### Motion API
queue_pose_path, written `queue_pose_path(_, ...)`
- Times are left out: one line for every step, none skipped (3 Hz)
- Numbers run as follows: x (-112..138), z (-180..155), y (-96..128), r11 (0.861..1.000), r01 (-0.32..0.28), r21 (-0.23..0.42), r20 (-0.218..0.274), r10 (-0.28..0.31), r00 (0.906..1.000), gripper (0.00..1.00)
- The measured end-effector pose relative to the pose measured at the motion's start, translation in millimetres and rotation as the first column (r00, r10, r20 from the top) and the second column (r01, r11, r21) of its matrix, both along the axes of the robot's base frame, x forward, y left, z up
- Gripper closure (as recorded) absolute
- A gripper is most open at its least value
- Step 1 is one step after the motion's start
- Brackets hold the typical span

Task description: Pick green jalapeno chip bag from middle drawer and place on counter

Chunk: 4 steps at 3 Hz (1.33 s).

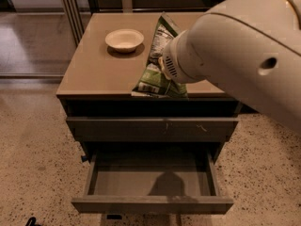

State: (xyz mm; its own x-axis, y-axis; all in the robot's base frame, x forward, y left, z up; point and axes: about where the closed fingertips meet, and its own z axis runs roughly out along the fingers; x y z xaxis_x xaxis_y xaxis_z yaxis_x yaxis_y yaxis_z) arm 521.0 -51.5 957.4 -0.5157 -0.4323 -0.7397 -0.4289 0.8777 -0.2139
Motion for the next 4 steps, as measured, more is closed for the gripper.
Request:
queue_pose_path(14.4, 1.8, -0.6, 1.000, 0.016, -0.007, 0.017, -0.016, 0.9997, 1.00)
queue_pose_path(47.8, 11.4, -0.5, 0.999, 0.030, -0.028, 0.053, -0.028, 0.9982, 1.00)
queue_pose_path(72.2, 18.4, 1.0, 0.998, 0.028, -0.053, 0.069, -0.024, 0.9973, 1.00)
queue_pose_path(89.6, 16.5, 0.0, 0.998, 0.026, -0.061, 0.066, -0.022, 0.9976, 1.00)
